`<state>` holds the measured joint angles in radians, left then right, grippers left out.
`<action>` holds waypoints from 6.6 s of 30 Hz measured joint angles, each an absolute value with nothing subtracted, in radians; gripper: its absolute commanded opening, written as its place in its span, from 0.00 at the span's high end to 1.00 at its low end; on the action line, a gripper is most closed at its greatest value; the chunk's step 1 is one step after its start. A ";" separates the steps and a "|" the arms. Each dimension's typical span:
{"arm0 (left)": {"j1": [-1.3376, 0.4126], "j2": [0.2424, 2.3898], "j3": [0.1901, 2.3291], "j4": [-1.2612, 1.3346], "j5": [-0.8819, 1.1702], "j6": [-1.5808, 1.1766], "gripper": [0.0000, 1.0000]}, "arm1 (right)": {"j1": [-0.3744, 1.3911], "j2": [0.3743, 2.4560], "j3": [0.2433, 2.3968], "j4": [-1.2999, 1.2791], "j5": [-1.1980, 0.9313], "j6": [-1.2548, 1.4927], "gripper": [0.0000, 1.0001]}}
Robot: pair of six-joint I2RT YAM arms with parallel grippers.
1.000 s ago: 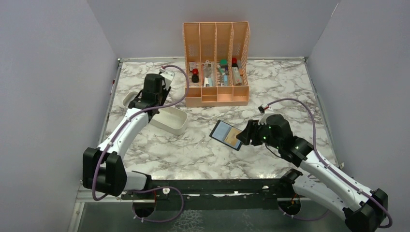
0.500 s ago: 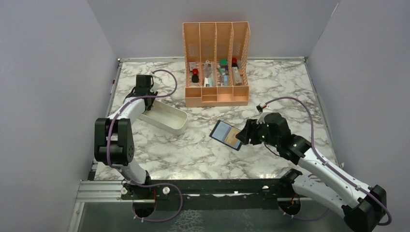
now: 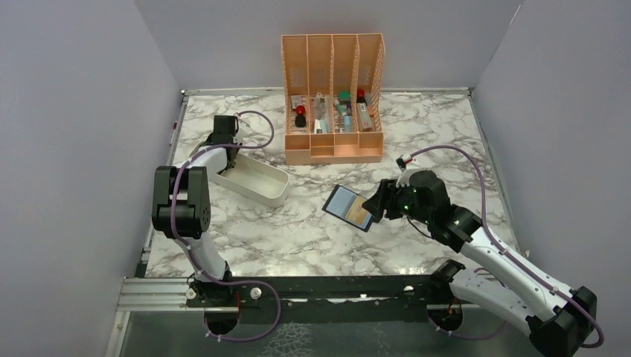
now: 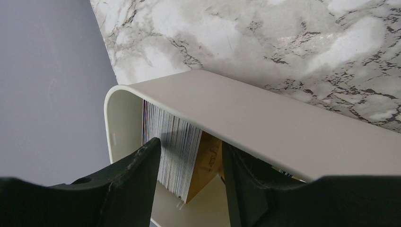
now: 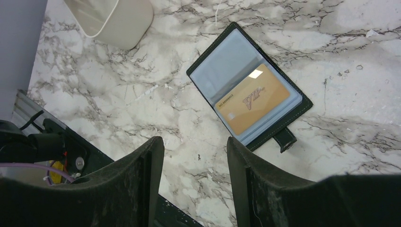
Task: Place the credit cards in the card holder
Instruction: Pick up the credit card from the storage box, then insert the credit card into the card holder.
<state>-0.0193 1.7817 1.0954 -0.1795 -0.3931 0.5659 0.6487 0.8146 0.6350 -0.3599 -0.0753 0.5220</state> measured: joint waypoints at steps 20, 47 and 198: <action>-0.019 1.756 1.108 -0.173 -0.413 0.585 0.66 | 0.649 0.811 0.635 -0.360 -0.076 0.522 0.43; -0.029 1.734 1.161 -0.270 -0.385 0.557 1.00 | 0.649 0.810 0.635 -0.356 -0.079 0.523 0.43; -0.807 1.669 0.793 0.094 0.130 -0.588 0.70 | 0.352 1.253 0.407 0.113 -0.363 0.778 0.99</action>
